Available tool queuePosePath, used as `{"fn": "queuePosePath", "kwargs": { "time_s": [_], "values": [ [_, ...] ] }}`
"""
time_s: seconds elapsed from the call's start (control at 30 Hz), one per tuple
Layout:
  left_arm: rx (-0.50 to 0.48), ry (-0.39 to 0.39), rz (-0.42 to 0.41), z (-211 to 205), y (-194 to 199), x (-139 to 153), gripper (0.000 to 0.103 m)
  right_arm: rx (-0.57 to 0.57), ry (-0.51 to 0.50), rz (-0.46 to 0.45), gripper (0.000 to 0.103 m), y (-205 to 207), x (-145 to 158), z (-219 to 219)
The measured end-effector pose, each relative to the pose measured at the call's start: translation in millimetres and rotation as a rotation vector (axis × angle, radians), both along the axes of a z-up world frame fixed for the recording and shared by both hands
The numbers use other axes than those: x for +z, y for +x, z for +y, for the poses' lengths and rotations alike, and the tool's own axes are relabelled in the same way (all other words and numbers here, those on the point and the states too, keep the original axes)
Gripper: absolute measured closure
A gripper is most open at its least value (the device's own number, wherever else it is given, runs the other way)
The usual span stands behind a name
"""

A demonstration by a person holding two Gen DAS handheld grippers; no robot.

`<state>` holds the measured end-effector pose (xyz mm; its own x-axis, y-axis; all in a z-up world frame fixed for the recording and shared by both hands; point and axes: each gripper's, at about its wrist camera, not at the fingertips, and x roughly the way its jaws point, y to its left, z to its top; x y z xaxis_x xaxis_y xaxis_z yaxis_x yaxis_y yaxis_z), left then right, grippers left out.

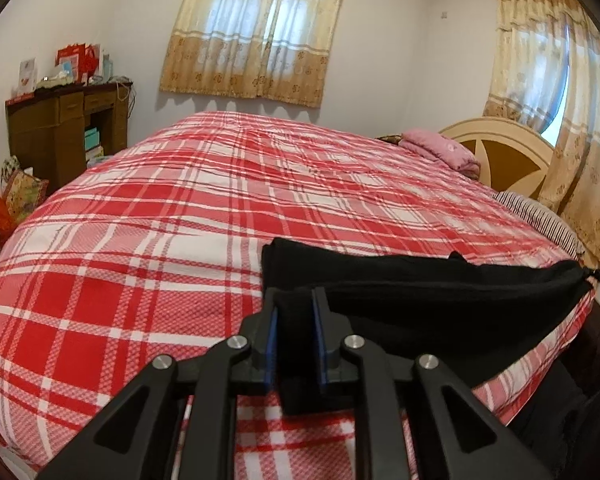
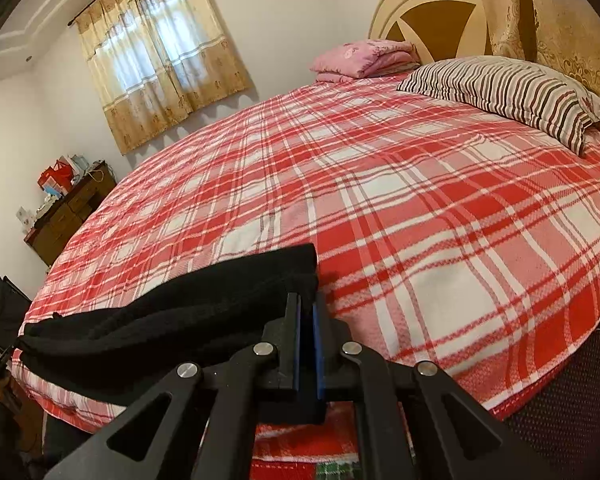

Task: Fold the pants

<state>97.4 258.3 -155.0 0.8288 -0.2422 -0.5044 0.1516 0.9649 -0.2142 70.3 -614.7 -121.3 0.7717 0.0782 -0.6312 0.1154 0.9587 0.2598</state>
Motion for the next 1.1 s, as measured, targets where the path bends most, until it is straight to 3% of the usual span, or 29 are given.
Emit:
{"fn": "queuePosePath", "kwargs": {
  "time_s": [0.07, 0.17, 0.33, 0.43, 0.47, 0.67, 0.73, 0.8, 1.1],
  "values": [
    [-0.001, 0.008, 0.000, 1.5, -5.1, -3.6, 0.078, 0.011, -0.008, 0.005, 0.098, -3.0, -0.5, 0.7],
    [0.021, 0.032, -0.001, 5.4, -13.1, -6.1, 0.061, 0.014, -0.005, 0.013, 0.096, -6.5, -1.3, -2.0],
    [0.047, 0.068, 0.003, 17.9, -27.6, -4.9, 0.060, 0.003, -0.030, 0.025, 0.094, -14.9, 1.9, -6.4],
    [0.097, 0.088, 0.012, 29.9, -32.3, -5.1, 0.060, -0.016, -0.046, 0.031, 0.086, -19.8, 3.9, -11.5],
    [0.121, 0.086, 0.015, 35.8, -33.8, -5.7, 0.060, -0.025, -0.048, 0.035, 0.082, -22.4, 3.7, -14.3],
    [0.208, 0.055, 0.001, 50.6, -41.5, -1.6, 0.060, -0.124, -0.034, 0.058, 0.082, -32.6, 0.4, -35.9],
    [0.202, 0.039, -0.028, 43.7, -42.2, 6.0, 0.050, -0.158, 0.008, 0.047, 0.082, -34.8, 1.7, -43.7],
    [0.183, 0.048, -0.057, 32.6, -40.3, 14.7, 0.046, -0.181, 0.044, 0.035, 0.082, -36.0, 5.8, -47.8],
    [0.024, 0.088, -0.059, -35.0, -9.9, 31.7, 0.046, -0.176, 0.120, -0.005, 0.078, -16.0, 30.2, -40.8]
  ]
}}
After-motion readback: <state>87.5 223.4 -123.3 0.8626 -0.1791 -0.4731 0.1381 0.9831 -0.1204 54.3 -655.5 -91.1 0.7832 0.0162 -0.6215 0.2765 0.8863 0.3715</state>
